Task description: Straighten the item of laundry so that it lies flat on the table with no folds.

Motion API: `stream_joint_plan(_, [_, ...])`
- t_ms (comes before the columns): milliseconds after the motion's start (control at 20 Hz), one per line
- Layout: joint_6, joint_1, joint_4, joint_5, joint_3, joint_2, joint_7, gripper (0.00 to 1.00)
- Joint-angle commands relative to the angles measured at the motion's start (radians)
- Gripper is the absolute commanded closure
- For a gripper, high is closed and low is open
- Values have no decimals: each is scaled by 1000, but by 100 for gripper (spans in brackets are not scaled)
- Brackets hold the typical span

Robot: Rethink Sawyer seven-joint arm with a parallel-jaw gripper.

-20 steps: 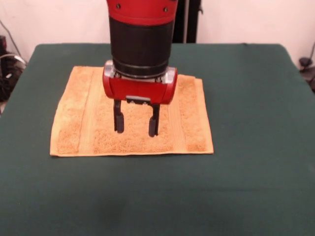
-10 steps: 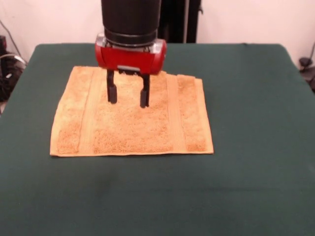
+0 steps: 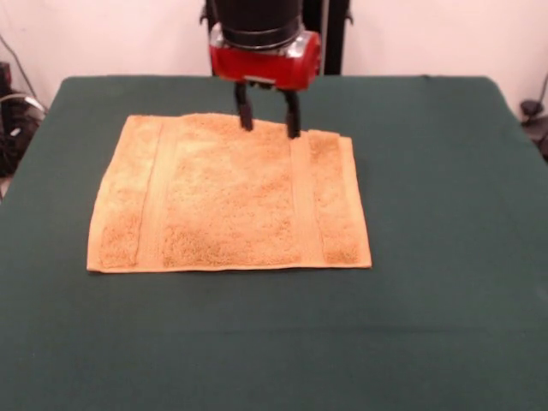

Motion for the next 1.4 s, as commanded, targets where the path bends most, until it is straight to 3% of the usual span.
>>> stream_joint_plan(50, [-96,73,210,123,-26,31,330,0])
stream_joint_plan(250, [-86,63,72,52,-39,95,196,0])
stream_joint_plan(500, [66,25,-178,-48,-47,201,17,0])
stream_joint_plan(700, [159,11,-253,-70,-17,223,-40,0])
stream_joint_plan(1000, [163,6,-352,-70,14,257,-6,0])
stream_joint_plan(1200, [64,12,-439,-34,-1,298,118,0])
stream_joint_plan(1400, [17,0,-404,35,-26,337,251,0])
